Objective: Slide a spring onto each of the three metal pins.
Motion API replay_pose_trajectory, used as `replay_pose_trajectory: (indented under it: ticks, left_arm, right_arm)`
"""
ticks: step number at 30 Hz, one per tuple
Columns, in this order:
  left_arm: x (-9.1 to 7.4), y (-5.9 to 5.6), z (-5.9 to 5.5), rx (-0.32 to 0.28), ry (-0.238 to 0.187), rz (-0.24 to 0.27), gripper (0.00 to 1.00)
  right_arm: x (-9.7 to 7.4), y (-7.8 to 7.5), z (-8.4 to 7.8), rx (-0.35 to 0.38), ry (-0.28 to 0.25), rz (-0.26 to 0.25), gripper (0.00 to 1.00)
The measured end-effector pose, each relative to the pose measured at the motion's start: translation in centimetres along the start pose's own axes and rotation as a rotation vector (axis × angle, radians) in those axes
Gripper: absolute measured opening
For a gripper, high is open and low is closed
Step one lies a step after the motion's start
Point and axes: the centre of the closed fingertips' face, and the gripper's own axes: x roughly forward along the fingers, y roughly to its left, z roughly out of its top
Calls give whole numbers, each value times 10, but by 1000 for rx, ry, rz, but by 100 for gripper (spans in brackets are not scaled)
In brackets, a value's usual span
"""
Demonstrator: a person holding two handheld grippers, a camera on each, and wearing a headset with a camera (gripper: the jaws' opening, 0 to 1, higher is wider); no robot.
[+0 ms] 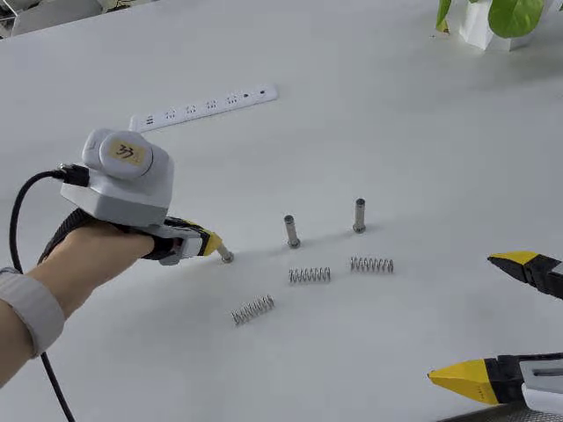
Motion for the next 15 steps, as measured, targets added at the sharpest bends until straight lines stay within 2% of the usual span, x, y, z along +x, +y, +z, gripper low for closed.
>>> replay_pose_trajectory:
  ticks: [15]
  left_arm:
    - [-2,-3,-3,1,20,-11,4]
  right_arm:
    - [0,2,0,3,0,1,99]
